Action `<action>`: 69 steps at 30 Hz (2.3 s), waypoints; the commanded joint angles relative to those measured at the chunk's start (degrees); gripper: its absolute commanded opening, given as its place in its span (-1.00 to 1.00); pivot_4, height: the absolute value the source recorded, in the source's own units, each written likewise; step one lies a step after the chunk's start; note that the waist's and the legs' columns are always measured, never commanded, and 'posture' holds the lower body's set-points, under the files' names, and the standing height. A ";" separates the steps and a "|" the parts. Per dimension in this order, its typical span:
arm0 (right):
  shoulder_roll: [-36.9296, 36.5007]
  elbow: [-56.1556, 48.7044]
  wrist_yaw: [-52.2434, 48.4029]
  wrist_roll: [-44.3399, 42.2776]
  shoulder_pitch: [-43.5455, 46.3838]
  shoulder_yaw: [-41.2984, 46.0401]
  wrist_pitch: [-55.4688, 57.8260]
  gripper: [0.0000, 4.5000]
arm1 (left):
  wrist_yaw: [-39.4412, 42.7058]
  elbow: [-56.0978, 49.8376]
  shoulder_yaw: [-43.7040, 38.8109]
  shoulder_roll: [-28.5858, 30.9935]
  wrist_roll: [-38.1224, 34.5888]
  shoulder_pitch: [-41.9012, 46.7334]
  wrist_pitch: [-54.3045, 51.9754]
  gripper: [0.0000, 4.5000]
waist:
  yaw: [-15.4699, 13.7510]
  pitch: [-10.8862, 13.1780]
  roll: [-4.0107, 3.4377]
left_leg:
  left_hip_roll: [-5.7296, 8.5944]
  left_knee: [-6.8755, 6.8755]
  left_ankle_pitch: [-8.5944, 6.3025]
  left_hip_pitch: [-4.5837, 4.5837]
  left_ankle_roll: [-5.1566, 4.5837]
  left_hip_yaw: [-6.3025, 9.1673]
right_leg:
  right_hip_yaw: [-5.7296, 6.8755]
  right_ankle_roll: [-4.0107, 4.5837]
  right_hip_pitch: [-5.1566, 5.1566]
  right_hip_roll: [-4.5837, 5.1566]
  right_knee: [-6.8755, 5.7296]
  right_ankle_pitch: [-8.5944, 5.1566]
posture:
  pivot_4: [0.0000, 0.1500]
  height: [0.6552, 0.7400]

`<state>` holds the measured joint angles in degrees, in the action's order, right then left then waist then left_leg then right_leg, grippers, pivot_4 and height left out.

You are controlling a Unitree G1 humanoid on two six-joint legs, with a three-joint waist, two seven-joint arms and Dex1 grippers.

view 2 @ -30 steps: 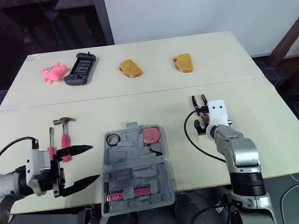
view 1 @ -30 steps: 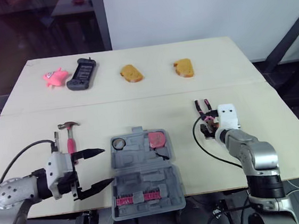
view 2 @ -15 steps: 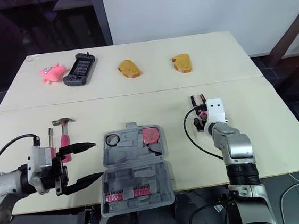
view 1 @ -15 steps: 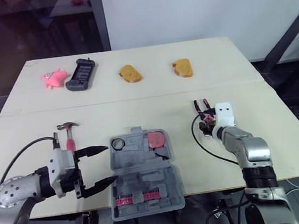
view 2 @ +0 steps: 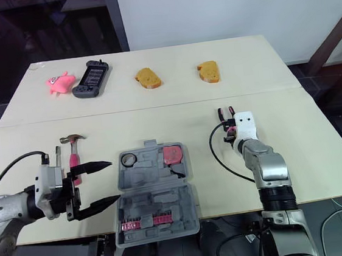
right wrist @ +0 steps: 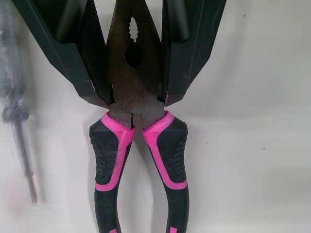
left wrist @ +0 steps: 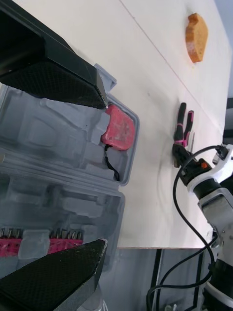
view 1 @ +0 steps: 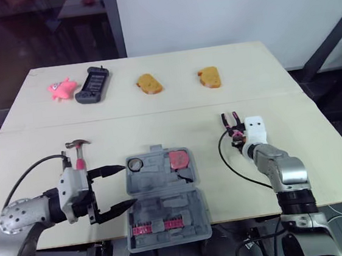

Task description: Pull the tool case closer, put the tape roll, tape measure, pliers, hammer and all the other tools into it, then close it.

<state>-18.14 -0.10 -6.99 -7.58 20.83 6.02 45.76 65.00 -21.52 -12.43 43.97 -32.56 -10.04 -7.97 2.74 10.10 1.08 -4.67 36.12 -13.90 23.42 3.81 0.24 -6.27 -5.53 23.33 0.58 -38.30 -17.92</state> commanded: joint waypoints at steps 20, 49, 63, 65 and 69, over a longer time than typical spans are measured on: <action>-24.88 -30.43 -42.92 -15.97 33.65 -39.43 23.76 -0.57 | 6.42 9.55 -8.28 2.87 1.38 -8.05 5.99 1.00 | 0.01 0.13 -0.10 | -0.06 0.02 0.00 0.04 -0.01 -0.02 | 0.05 0.22 0.14 0.02 -0.02 -0.12 | 1.00 1.00; -7.58 -8.96 -46.30 0.13 42.86 -63.04 16.99 -0.57 | 9.02 7.92 -12.70 1.48 0.20 -11.59 8.53 1.00 | 1.39 0.12 -0.09 | -0.08 -0.04 0.00 0.10 -0.01 -0.02 | 0.10 0.05 0.32 0.02 -0.20 -0.01 | 1.00 1.00; -0.49 2.05 -47.94 4.81 40.64 -64.47 11.29 -0.57 | 8.62 7.98 -12.12 1.42 0.83 -10.97 8.36 1.00 | 1.41 0.11 -0.07 | -0.08 -0.03 0.00 0.10 -0.01 -0.02 | 0.12 0.05 0.31 0.02 -0.23 -0.01 | 1.00 1.00; 0.39 3.31 -48.08 5.46 40.11 -64.20 10.60 -0.57 | 8.52 8.01 -12.08 1.47 0.91 -10.98 8.37 1.00 | 1.49 0.10 -0.06 | -0.08 -0.04 0.00 0.09 -0.01 -0.01 | 0.12 0.05 0.31 0.00 -0.24 -0.01 | 1.00 1.00; 0.80 4.77 -48.72 6.59 38.83 -63.86 9.81 -0.57 | 8.33 8.14 -12.06 1.56 1.04 -10.94 8.37 1.00 | 1.60 0.10 -0.06 | -0.09 -0.04 0.00 0.08 -0.01 -0.01 | 0.12 0.04 0.33 -0.01 -0.30 -0.01 | 1.00 1.00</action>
<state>-18.36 4.68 -55.31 -1.46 60.44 -58.24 56.29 73.40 -12.33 -23.78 45.45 -31.70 -21.02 -0.59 4.33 10.20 1.02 -4.76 36.09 -13.90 23.50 3.80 0.24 -6.15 -5.48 23.66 0.57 -38.61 -17.93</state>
